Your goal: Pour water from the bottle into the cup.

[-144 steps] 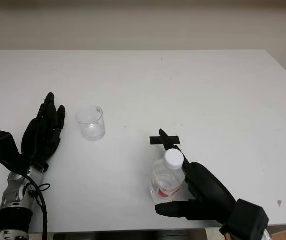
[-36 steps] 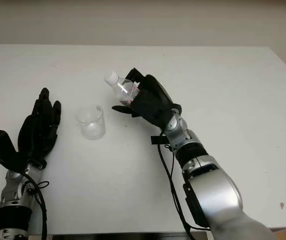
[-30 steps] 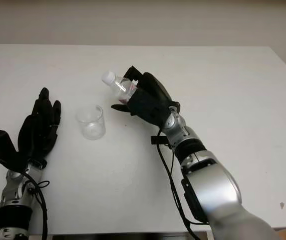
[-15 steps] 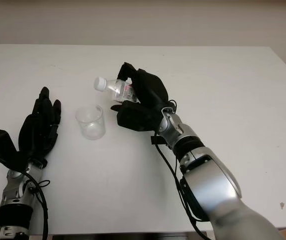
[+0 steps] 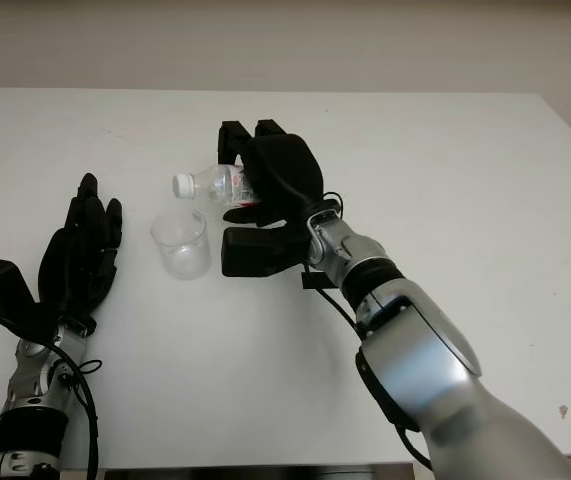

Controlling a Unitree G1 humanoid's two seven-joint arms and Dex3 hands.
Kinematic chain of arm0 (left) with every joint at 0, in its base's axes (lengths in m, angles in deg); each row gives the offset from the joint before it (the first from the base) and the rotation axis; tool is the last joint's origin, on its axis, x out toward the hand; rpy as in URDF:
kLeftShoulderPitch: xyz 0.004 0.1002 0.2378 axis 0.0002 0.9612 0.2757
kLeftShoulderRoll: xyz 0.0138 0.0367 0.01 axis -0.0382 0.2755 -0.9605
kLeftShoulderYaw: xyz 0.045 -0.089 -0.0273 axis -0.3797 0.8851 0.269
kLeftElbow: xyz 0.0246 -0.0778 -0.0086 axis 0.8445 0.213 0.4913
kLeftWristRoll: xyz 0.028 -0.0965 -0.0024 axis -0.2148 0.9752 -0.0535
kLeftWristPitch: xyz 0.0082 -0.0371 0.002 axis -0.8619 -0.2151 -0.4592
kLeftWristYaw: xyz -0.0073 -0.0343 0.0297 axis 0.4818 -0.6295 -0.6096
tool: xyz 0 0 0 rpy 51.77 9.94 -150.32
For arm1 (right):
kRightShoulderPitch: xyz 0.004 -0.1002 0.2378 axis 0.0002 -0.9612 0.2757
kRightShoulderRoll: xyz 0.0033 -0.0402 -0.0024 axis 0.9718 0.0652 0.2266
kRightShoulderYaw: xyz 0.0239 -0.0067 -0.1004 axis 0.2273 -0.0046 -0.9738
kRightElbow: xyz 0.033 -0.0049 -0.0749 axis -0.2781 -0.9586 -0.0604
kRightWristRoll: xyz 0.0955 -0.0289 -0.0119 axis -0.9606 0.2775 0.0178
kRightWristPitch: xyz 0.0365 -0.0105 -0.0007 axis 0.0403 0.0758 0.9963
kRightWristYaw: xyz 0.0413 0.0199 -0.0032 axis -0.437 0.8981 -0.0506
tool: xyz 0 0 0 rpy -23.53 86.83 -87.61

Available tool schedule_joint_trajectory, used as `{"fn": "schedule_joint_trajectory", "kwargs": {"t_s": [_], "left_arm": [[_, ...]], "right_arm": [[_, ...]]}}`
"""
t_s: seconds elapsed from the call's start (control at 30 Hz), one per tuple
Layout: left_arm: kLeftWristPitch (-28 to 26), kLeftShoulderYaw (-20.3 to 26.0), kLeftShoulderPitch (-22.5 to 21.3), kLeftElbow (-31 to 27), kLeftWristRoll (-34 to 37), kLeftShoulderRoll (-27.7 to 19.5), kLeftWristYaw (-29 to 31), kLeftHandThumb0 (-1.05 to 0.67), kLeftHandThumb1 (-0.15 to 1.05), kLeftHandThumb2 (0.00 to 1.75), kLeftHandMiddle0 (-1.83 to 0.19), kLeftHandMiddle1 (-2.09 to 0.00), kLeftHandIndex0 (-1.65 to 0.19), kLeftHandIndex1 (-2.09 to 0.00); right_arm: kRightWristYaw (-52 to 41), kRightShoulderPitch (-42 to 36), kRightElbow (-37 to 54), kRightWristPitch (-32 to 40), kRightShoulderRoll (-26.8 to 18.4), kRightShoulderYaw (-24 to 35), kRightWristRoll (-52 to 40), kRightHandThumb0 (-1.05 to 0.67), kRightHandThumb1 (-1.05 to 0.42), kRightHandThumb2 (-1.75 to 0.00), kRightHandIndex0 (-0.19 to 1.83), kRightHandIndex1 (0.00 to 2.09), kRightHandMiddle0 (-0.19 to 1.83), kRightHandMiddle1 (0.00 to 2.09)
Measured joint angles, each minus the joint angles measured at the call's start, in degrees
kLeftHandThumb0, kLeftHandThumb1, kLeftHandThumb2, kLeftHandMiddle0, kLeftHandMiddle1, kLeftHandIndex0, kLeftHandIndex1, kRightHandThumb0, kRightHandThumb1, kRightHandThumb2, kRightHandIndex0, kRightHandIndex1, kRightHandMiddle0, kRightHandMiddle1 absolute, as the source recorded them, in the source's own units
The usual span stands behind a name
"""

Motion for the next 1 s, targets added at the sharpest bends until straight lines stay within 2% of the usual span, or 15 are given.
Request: {"fn": "schedule_joint_trajectory", "kwargs": {"t_s": [0.27,0.43,0.53,1.0], "left_arm": [[1.33,-0.01,-0.49,1.19,0.02,0.38,0.2,-0.73,1.05,0.64,0.15,-0.05,0.18,-0.05],[1.5,0.0,-0.57,1.31,0.04,0.52,0.15,-0.73,1.05,0.63,0.14,-0.06,0.17,-0.05],[1.49,0.0,-0.6,1.34,0.09,0.58,0.15,-0.73,1.05,0.63,0.15,-0.05,0.18,-0.05],[1.54,-0.04,-0.61,1.43,0.16,0.65,0.17,-0.73,1.05,0.63,0.15,-0.05,0.18,-0.05]], "right_arm": [[5.36,0.51,-0.18,2.7,-0.12,-4.51,4.62,-0.42,-1.05,-0.33,1.26,2.09,0.73,2.09],[9.39,0.56,-0.37,2.61,-0.43,-6.02,6.21,-0.42,-1.05,-0.25,1.2,2.09,0.68,2.09],[11.21,0.66,-0.49,2.43,-0.51,-6.74,6.88,-0.43,-1.05,-0.22,1.2,2.09,0.54,2.09],[15.99,2.13,-0.97,3.11,-0.57,-9.09,8.78,-0.46,-1.05,-0.28,1.24,2.09,0.81,2.09]]}}
